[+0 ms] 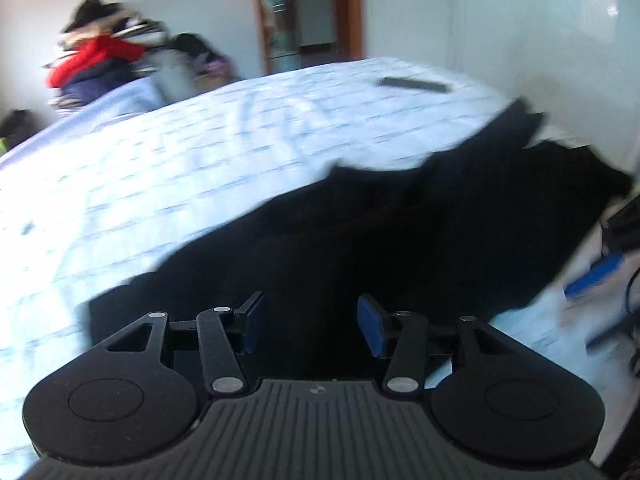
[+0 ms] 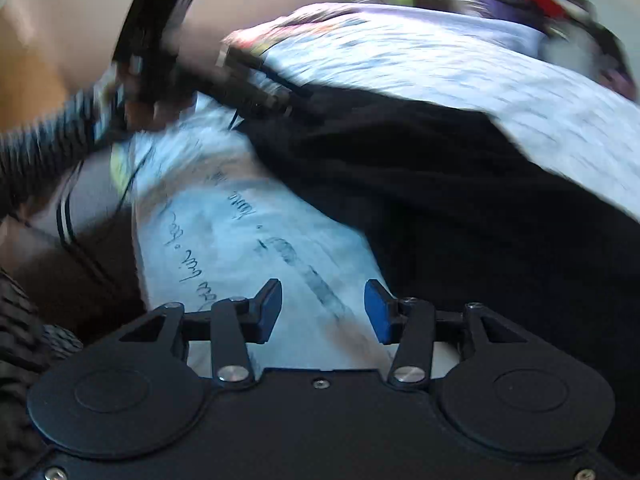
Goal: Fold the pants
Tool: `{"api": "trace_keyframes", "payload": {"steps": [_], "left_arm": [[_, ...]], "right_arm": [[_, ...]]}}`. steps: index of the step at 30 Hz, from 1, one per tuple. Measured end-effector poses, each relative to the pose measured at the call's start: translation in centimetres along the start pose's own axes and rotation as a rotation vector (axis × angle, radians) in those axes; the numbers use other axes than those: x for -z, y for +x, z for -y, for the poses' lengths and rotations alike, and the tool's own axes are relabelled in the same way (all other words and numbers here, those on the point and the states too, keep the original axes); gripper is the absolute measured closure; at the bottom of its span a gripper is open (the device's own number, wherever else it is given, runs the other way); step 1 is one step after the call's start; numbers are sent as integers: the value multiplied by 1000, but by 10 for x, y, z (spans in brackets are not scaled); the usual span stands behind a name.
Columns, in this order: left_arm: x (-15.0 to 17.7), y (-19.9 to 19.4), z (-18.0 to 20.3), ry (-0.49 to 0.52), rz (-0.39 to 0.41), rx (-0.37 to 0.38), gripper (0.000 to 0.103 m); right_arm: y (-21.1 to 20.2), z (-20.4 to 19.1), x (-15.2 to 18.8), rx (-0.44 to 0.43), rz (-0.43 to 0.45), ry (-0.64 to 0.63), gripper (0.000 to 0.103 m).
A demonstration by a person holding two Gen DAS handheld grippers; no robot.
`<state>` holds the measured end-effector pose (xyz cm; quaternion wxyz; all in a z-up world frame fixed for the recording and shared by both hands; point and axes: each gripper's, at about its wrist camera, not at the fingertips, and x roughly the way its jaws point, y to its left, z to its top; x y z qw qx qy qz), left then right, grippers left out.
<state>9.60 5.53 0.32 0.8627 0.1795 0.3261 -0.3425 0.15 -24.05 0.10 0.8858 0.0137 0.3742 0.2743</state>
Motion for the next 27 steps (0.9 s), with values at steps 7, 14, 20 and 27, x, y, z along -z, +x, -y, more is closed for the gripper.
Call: {"api": "trace_keyframes", "payload": {"steps": [7, 14, 20, 27], "left_arm": [[-8, 32, 88, 268, 51, -20, 47], [-2, 74, 124, 457, -5, -123, 45], [0, 82, 127, 476, -12, -174, 60], [6, 60, 119, 453, -13, -97, 92]], "right_arm": [[-16, 107, 12, 241, 282, 506, 51], [17, 173, 33, 159, 432, 950, 51], [26, 172, 22, 184, 458, 935, 95], [-21, 146, 41, 193, 563, 879, 96]]}}
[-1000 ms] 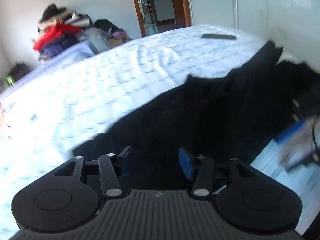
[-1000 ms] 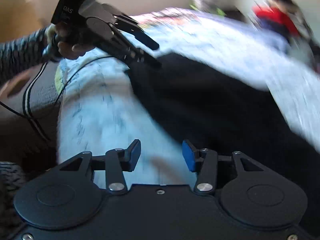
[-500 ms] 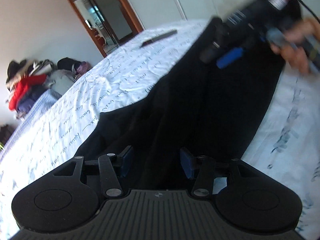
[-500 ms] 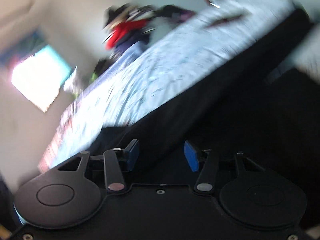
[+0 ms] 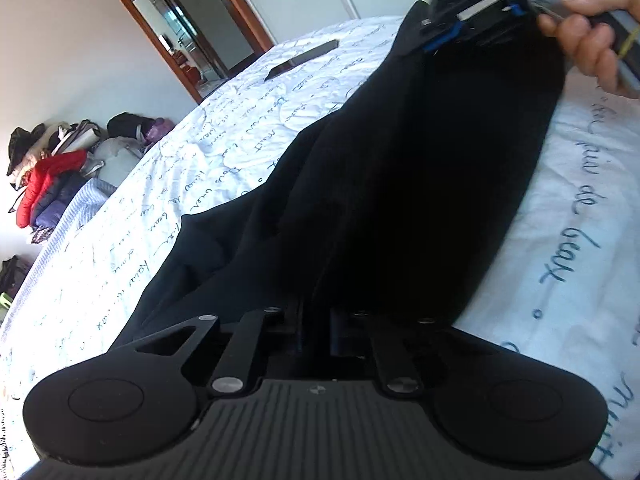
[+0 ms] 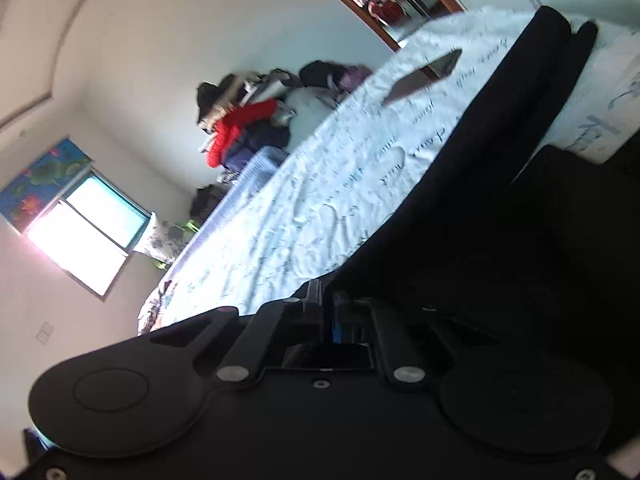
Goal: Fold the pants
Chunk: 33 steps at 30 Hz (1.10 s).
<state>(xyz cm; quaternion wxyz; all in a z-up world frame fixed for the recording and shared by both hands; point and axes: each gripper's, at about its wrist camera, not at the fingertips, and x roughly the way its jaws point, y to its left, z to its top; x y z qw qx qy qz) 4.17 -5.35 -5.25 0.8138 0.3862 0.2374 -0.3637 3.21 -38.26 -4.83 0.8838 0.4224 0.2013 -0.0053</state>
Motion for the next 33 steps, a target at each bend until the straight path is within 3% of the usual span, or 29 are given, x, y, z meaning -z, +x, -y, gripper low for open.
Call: {"api": "trace_keyframes", "payload": {"steps": [4, 14, 16, 18, 19, 21, 24, 27, 29, 31, 33], "left_arm": [[3, -14, 0, -5, 31, 66, 97], [19, -18, 16, 88, 14, 90, 96], [20, -19, 18, 112, 19, 88, 94], [19, -21, 16, 109, 15, 106, 81], [18, -23, 13, 96, 15, 119, 80], [14, -29, 8, 58, 15, 154, 78], [5, -40, 2, -7, 70, 212, 74], [-9, -47, -1, -82, 140, 258, 60], [-20, -41, 2, -124, 168, 243, 54], [-33, -30, 10, -159, 173, 199, 54], [-48, -15, 16, -208, 150, 176, 54]], "right_arm": [[-23, 4, 12, 34, 2, -21, 96], [-40, 19, 44, 119, -49, -26, 97], [-38, 20, 46, 133, -60, -26, 97], [-40, 22, 48, 124, -97, -42, 97], [-49, 20, 48, 122, -98, -46, 94], [-66, 22, 43, 112, -52, -53, 93], [-103, 31, 26, 214, 97, -71, 93], [-141, 64, 5, 260, 228, 99, 93], [-159, 88, -3, 308, 290, 208, 85], [-171, 110, -10, 353, 340, 287, 63], [-169, 123, -19, 374, 343, 311, 64]]}}
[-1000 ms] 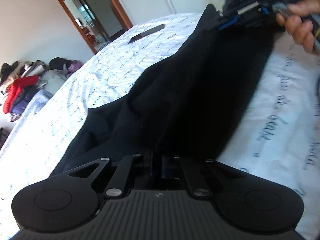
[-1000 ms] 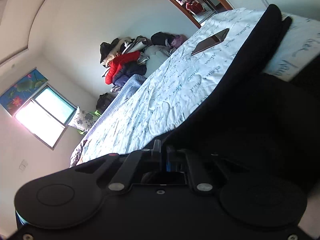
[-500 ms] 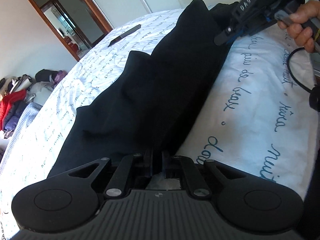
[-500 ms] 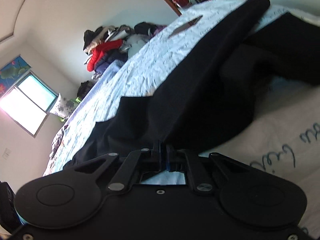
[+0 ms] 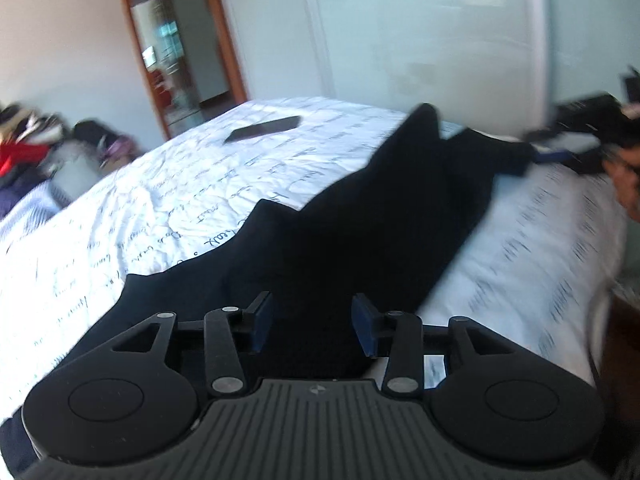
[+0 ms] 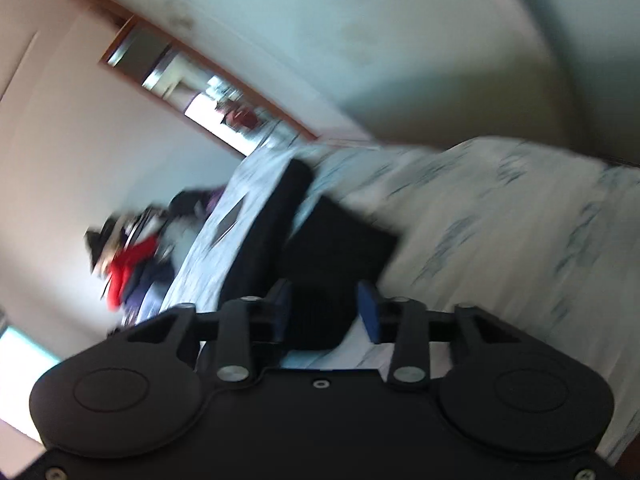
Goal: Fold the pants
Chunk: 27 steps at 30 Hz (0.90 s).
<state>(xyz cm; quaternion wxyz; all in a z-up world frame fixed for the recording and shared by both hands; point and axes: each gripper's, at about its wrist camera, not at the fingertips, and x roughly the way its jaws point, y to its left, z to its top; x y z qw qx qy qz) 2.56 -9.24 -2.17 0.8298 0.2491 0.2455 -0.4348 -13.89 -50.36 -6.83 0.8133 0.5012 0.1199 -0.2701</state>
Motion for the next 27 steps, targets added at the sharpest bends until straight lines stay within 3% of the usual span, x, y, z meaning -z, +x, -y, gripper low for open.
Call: {"api": "trace_keyframes", "payload": {"steps": [2, 5, 6, 7, 8, 10, 13, 15, 16, 18, 19, 20, 21, 22, 24, 27], "left_arm": [[-9, 15, 7, -46, -15, -19, 54], [-16, 33, 24, -30, -14, -54, 54], [-17, 37, 28, -23, -11, -53, 54], [-18, 42, 32, -23, -17, -45, 53], [-19, 46, 35, -31, -28, -31, 53], [-19, 54, 35, -50, -57, -2, 53], [-17, 59, 38, -47, -63, 18, 53], [-15, 60, 40, -35, -61, 19, 53], [-13, 60, 42, -28, -59, 21, 53], [-12, 61, 45, -17, -55, 22, 53], [-12, 60, 45, -9, -54, 25, 53], [-13, 59, 46, -1, -53, 28, 53], [-14, 59, 47, 7, -52, 32, 53], [-16, 60, 48, 13, -52, 35, 52], [-19, 62, 50, 16, -50, 34, 52], [-22, 65, 53, 5, -49, 8, 50]], "right_arm": [[12, 1, -6, -10, -19, 8, 64], [26, -2, -10, -13, -24, -26, 68], [29, -4, -12, -12, -18, -61, 75], [29, -4, -14, 0, -2, -112, 95], [29, -6, -16, 14, 16, -155, 99], [20, -10, -21, 6, 55, -216, 99], [3, -19, -24, 63, 146, -346, 99], [10, -13, -32, 122, 84, -340, 99], [13, -7, -34, 183, 89, -324, 83], [6, -9, -38, 373, 215, -371, 57], [-1, -16, -39, 399, 300, -416, 58], [-7, -25, -40, 336, 350, -463, 58], [-7, -34, -45, 224, 333, -489, 56], [2, -42, -52, 117, 248, -488, 43], [37, -48, -69, -40, 75, -377, 38], [110, -40, -86, -46, -166, -190, 37]]}}
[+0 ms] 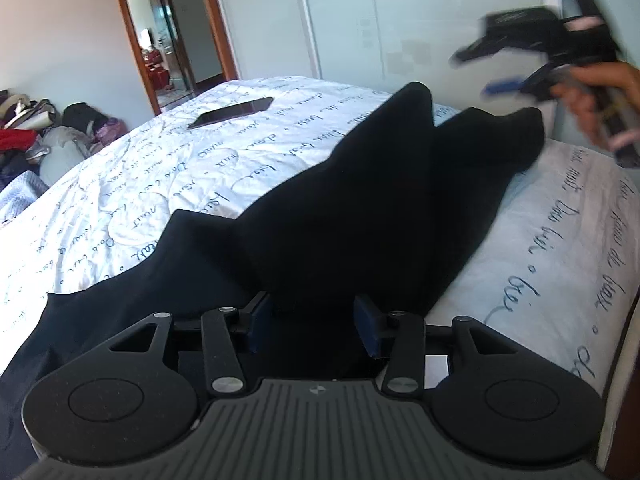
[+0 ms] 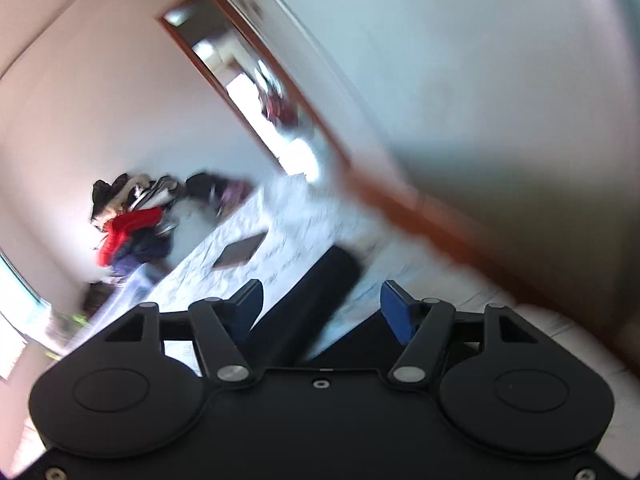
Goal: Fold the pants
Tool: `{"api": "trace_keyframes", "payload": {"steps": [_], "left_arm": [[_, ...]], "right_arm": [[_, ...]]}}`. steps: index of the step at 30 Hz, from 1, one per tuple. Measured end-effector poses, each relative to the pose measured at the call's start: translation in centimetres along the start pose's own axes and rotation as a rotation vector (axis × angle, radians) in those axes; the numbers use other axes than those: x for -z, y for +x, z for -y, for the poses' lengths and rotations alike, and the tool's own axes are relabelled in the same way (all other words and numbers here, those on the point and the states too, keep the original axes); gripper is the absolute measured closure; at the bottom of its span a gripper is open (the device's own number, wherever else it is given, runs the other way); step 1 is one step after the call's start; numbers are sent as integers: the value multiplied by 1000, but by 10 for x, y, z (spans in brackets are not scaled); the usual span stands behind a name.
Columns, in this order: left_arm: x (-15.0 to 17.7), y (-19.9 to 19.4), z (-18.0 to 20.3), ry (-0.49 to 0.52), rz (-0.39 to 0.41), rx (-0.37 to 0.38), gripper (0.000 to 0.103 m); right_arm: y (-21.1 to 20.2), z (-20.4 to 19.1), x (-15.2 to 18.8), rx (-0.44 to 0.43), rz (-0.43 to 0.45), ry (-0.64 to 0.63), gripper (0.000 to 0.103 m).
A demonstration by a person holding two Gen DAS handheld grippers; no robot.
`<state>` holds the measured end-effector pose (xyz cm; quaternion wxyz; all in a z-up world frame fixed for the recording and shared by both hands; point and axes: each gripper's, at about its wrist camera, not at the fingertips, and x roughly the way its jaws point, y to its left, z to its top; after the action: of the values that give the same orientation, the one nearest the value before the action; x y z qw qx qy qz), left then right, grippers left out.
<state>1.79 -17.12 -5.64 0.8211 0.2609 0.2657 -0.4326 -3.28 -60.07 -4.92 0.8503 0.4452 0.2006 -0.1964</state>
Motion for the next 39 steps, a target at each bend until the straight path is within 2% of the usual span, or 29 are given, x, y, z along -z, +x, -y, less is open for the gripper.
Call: {"api": "trace_keyframes", "payload": {"steps": [2, 4, 6, 7, 9, 10, 12, 13, 15, 17, 18, 19, 21, 25, 29, 31, 34, 35, 36, 37, 39], "left_arm": [[1, 0, 0, -9, -6, -8, 47], [4, -1, 0, -2, -14, -6, 45], [6, -1, -1, 13, -21, -10, 42], [6, 0, -1, 18, -24, -14, 41], [5, 2, -2, 16, -30, -21, 41], [4, 2, -3, 7, -32, -21, 41], [4, 0, -6, -14, -32, -18, 41], [5, 0, -7, -20, -31, -17, 41], [7, 0, -8, -28, -29, -14, 39], [7, 2, -8, -32, -33, -11, 38], [7, 4, -8, -33, -35, -9, 38], [6, 4, -8, -33, -37, -6, 38], [5, 5, -8, -35, -37, -2, 38], [5, 5, -8, -38, -36, -6, 36], [6, 4, -8, -50, -37, -8, 35], [6, 4, -7, -46, -34, -9, 35], [6, 5, -6, -41, -35, -12, 35], [6, 5, -6, -42, -36, -13, 35], [5, 4, -6, -42, -36, -13, 35], [5, 3, -6, -40, -34, -13, 35], [6, 1, -7, -35, -28, -9, 35]], "right_arm": [[37, 4, -7, 31, -117, 105, 36], [53, -14, -19, 31, -160, 106, 35], [65, -45, -37, -78, -179, 111, 33], [73, -63, -44, -142, -188, 89, 25], [85, -90, -56, -310, -197, 29, 22], [86, -98, -61, -308, -149, -21, 22], [80, -113, -68, -131, -39, -177, 21], [79, -116, -65, -48, -14, -247, 21], [74, -106, -57, 5, 3, -319, 23], [75, -85, -53, -3, -37, -307, 35], [76, -76, -53, 6, -70, -301, 51], [79, -74, -51, 19, -91, -307, 58], [87, -72, -52, 0, -128, -312, 59], [111, -66, -55, -44, -192, -213, 59], [131, -65, -43, -58, -237, -133, 59], [140, -59, -41, -44, -246, -70, 59], [150, -53, -38, -88, -247, 14, 60], [148, -55, -38, -90, -229, 14, 78], [143, -58, -38, -89, -206, 2, 91], [134, -62, -38, -87, -174, -14, 95], [108, -71, -39, -109, -95, -48, 95]]}}
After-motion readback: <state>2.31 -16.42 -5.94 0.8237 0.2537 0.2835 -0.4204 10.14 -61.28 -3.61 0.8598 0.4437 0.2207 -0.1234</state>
